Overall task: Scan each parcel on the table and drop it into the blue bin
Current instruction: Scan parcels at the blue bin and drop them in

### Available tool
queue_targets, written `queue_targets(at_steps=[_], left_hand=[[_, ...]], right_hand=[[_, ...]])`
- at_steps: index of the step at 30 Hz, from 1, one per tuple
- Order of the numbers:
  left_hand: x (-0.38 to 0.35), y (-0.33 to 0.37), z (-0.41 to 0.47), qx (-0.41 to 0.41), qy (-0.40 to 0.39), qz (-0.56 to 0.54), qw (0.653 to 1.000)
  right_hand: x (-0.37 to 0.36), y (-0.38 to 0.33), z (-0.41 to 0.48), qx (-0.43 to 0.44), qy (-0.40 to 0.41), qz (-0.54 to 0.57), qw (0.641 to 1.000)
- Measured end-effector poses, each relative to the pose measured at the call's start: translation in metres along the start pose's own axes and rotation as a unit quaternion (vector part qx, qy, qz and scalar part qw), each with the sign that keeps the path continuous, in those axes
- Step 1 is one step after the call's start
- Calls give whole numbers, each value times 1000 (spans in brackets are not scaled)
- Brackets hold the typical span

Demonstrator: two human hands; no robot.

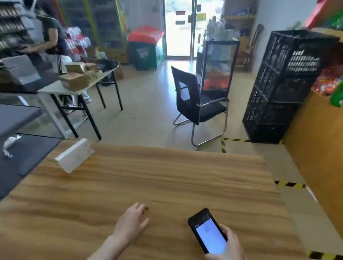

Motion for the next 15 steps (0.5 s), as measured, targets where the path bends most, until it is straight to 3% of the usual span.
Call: queue_targets(at_steps=[8, 15], left_hand=[[71, -178, 82, 117, 40, -23, 992], [147, -293, 137, 212, 169, -14, 962]], right_hand=[[-155, -128, 94, 15, -109, -35, 993], [-253, -203, 107, 23, -137, -117, 983]])
Point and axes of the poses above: each hand's wrist, its own z-axis towards the middle knuckle, its own x-axis out of the back of the hand, y = z × x, the point moved 4 cm from there along z, towards the middle knuckle, and after that the axes turned 2 degrees about y, right-handed, at the moved point
